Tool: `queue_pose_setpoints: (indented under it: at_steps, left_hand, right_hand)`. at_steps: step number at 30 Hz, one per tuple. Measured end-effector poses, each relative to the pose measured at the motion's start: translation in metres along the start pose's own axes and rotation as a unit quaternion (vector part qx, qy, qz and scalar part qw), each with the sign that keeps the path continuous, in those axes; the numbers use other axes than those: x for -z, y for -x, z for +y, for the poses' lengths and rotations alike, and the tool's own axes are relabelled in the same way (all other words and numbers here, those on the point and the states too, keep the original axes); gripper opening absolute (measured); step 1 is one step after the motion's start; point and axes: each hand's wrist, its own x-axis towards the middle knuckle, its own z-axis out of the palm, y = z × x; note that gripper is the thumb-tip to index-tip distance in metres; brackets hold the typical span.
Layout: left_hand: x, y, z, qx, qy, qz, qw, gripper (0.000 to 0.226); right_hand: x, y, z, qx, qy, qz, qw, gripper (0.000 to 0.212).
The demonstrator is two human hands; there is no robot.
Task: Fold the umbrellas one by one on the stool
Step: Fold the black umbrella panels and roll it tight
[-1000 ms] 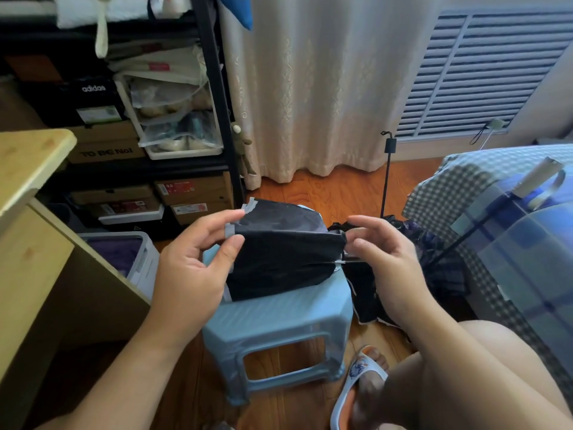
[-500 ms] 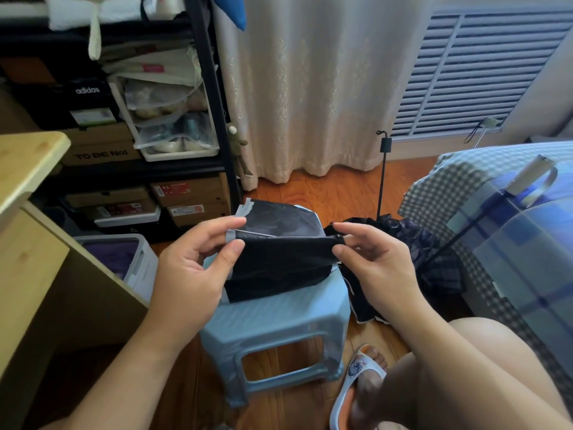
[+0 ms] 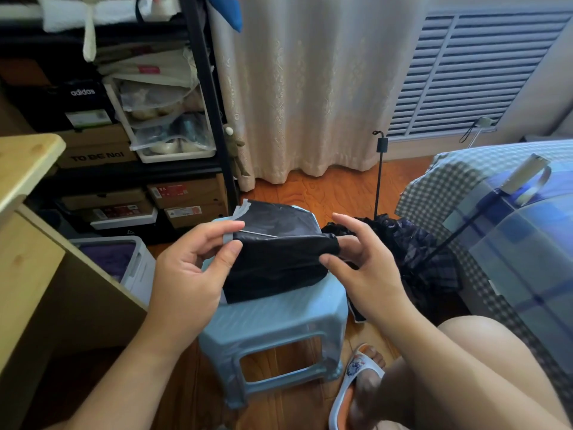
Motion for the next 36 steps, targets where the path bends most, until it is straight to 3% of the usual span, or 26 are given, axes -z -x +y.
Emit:
queue_pose_setpoints:
  at_steps: [4, 15, 21, 25, 28, 36]
  left_hand:
    - [0.002, -0.001, -0.003, 0.004, 0.012, 0.012, 1.000, 0.028]
    - [0.003, -0.004, -0.006, 0.015, 0.021, 0.014, 1.000, 0.029]
    - [0.001, -0.004, -0.005, 0.012, 0.027, 0.014, 0.999, 0.028]
    - [0.002, -0.003, -0.001, 0.005, 0.012, 0.000, 1.000, 0.027]
    - [0.005, -0.002, 0.001, -0.002, -0.005, -0.011, 1.000, 0.027]
    - [0.010, -0.002, 0.004, -0.011, -0.014, -0.001, 1.000, 0.031]
  right_hand:
    - [0.000, -0.002, 0.000, -0.015, -0.098, 0.071, 0.992, 0.040]
    - [0.013, -0.009, 0.001, -0.068, -0.224, 0.085, 0.968, 0.027]
    - [0.016, -0.008, 0.007, -0.050, -0.113, 0.011, 0.992, 0.039]
    - [0.014, -0.010, 0.012, 0.040, 0.046, -0.047, 0.997, 0.043]
    - [0.014, -0.015, 0.014, 0.098, 0.079, 0.002, 0.992, 0.025]
    - [0.021, -0.015, 0.005, 0.065, 0.040, 0.028, 0.997, 0.029]
